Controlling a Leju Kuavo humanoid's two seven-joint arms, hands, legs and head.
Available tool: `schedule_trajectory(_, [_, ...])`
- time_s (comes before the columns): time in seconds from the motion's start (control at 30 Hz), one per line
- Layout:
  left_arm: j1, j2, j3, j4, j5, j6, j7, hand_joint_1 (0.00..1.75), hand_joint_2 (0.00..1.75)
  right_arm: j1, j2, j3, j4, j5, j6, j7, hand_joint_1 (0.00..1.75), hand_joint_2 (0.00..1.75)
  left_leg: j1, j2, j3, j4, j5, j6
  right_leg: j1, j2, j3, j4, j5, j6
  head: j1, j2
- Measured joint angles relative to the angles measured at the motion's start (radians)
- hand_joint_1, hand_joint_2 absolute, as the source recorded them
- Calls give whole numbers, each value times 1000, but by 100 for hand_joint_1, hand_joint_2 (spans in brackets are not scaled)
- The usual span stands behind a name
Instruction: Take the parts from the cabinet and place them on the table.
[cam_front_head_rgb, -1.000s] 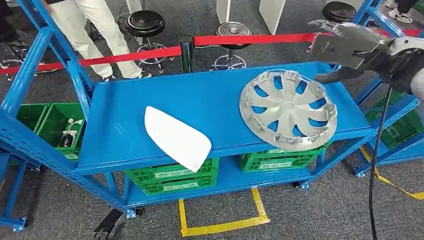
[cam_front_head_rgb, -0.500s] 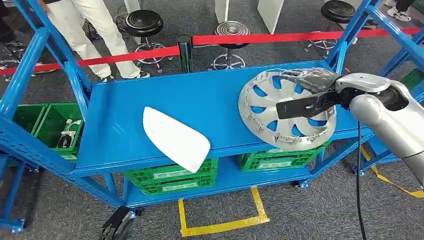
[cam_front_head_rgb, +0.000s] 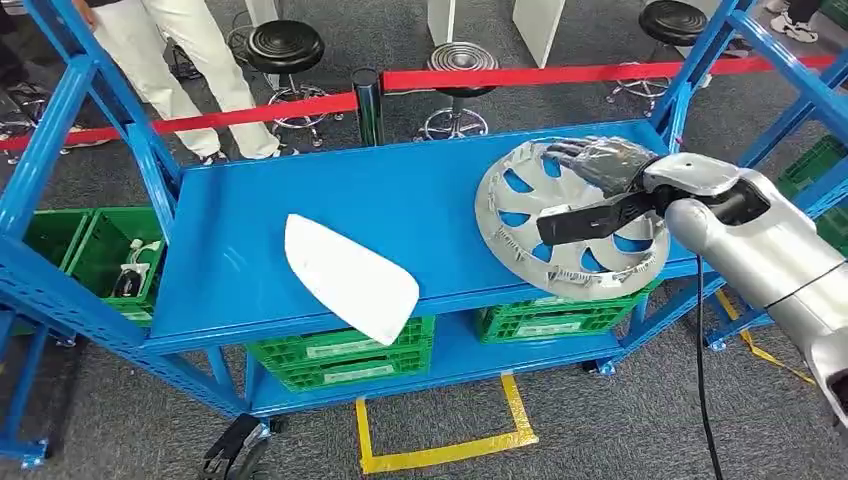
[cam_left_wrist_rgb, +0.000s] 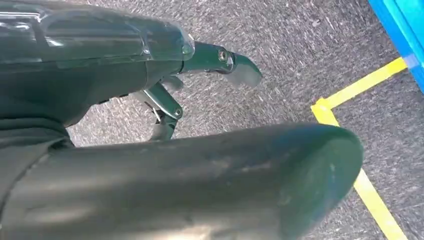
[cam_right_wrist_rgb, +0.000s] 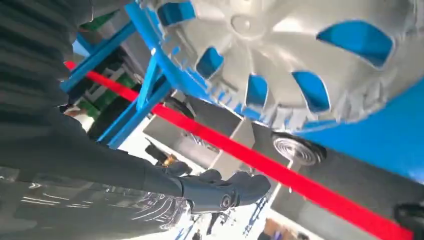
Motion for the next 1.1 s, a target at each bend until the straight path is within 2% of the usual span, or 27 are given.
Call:
schedule_trajectory(0.13, [-5, -2, 0, 0, 5, 5, 17, 0, 0, 8, 16, 7, 29, -35, 71, 26, 0, 175, 0, -4, 0, 0, 0, 0, 0, -1, 0, 0, 0, 0, 0, 0])
schedule_trajectory(0.37, [-5, -1, 0, 3, 14, 0, 13, 0, 0, 52, 17, 8, 68, -68, 115, 35, 0, 175, 0, -10, 0, 0, 0, 0, 0, -3, 0, 0, 0, 0, 0, 0])
schedule_trajectory(0.5, [-13, -5, 0, 2, 23, 10, 42, 0, 0, 61, 26, 23, 72, -86, 159, 68, 0, 175, 0, -12, 0, 0, 0, 0, 0, -4, 0, 0, 0, 0, 0, 0])
schedule_trajectory(0.63, [-14, -6, 0, 3, 24, 13, 39, 0, 0, 64, 31, 32, 77, -92, 173, 76, 0, 175, 1, -15, 0, 0, 0, 0, 0, -5, 0, 0, 0, 0, -2, 0])
schedule_trajectory(0.83, [-12, -3, -2, 5, 33, 8, 24, 0, 0, 76, -7, 50, 82, -101, 198, 79, 0, 175, 0, -24, 0, 0, 0, 0, 0, -9, 2, 0, -2, 2, 0, 0])
schedule_trajectory(1.1, [-10, 5, -4, 6, 45, 10, 24, 0, 0, 86, -32, 60, 81, -135, 213, 104, 0, 175, 0, -23, 0, 0, 0, 0, -1, -9, 3, 0, -2, 2, 0, 0])
